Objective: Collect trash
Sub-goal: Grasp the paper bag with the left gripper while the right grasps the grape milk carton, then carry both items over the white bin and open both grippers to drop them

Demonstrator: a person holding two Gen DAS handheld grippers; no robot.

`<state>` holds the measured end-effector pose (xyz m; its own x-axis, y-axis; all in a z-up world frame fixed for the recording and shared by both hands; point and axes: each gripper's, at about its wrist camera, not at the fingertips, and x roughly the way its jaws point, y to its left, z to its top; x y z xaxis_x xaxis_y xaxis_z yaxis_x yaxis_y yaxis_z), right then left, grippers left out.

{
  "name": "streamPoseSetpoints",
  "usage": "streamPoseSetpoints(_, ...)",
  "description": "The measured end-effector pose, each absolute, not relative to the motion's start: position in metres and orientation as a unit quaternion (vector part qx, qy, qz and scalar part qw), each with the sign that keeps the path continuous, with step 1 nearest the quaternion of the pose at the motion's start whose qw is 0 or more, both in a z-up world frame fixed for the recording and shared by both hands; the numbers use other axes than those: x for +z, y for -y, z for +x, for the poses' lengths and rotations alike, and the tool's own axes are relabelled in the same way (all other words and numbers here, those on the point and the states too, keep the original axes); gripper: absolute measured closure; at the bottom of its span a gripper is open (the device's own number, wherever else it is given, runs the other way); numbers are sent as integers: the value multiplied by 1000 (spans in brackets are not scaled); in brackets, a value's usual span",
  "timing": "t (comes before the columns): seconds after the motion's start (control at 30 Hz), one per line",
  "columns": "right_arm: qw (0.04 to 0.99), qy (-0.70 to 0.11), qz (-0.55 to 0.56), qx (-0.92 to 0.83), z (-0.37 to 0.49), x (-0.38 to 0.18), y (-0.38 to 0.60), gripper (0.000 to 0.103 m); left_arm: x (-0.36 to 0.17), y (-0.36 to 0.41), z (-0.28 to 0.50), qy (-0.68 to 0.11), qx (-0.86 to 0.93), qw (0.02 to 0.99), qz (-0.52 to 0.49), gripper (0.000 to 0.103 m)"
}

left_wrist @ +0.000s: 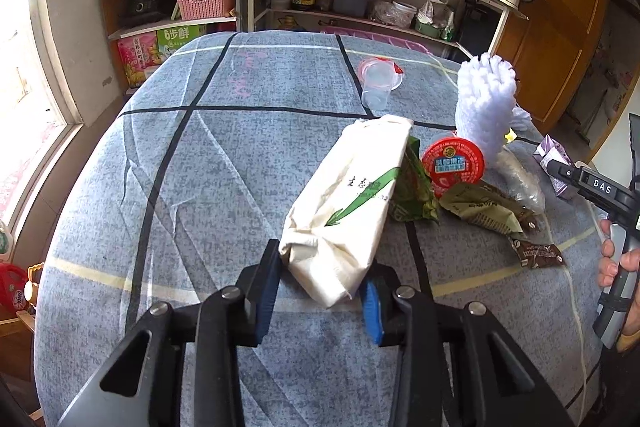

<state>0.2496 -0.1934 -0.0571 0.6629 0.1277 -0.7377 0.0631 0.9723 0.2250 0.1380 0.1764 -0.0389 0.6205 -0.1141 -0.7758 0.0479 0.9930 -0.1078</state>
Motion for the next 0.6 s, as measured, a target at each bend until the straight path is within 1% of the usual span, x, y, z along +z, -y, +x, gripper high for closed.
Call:
streamPoseSetpoints(0.4, 911, -397, 106, 40, 223, -48, 200, 45, -21, -165, 112, -411, -48, 908, -70, 66)
streamPoseSetpoints(0.6, 917, -382, 102, 53, 201, -36, 208, 45, 1, -155, 97, -384, -49, 919, -77, 66)
